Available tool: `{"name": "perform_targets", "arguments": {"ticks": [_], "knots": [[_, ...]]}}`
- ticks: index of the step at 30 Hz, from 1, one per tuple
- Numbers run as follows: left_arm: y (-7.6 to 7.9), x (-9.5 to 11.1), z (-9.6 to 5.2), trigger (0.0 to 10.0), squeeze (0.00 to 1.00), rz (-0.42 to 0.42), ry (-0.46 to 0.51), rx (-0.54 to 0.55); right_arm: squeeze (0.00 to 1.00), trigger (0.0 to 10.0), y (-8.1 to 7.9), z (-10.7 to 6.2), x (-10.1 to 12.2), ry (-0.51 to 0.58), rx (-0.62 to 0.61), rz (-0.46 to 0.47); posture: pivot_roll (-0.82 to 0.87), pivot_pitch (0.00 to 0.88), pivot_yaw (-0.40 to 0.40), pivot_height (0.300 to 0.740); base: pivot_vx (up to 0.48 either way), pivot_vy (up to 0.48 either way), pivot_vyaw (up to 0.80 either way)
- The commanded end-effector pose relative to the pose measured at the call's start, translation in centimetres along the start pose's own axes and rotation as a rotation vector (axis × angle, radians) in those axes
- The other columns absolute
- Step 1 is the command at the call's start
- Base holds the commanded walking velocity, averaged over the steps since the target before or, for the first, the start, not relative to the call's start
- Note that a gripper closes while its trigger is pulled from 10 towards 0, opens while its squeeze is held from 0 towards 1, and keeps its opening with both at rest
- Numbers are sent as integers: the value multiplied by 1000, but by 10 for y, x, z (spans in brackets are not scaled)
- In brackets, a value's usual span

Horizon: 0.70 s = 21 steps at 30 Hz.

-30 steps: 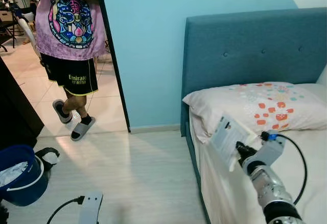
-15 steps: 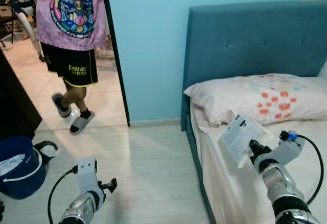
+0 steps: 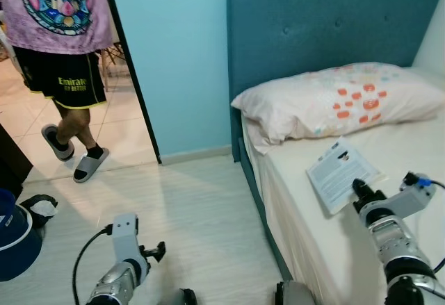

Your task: Clean up the room

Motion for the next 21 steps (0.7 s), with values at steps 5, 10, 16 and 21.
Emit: {"name": "perform_targets", "arguments": {"ticks": [5, 10, 16, 21], "knots": [[-20, -11, -9, 10000, 0, 32, -17, 15, 0, 10000, 4, 0, -28, -183, -75, 60, 35, 119, 99, 558, 0, 0, 0], [-28, -7, -11, 10000, 0, 42, 0, 13, 0, 10000, -4, 2, -33, -240, -34, 80, 62, 147, 113, 558, 0, 0, 0], [-34, -6, -13, 10000, 0, 48, 14, 6, 0, 10000, -8, 6, -21, -196, -34, 76, 102, 182, 136, 558, 0, 0, 0], [-47, -9, -21, 10000, 0, 74, 23, -10, 0, 10000, -19, 13, 2, -94, -20, 90, 147, 222, 157, 558, 0, 0, 0]]}}
Point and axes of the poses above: a point about 5 cm out from each wrist's last joint towards the gripper, its own z axis pointing out of the wrist towards the gripper, its own x axis along the axis of the wrist's last joint, y = z × x, the point moved 1 cm from there along z, pointing out of the wrist towards the gripper, and after that the axes turned 7 degrees about z, right-handed, at the moved point
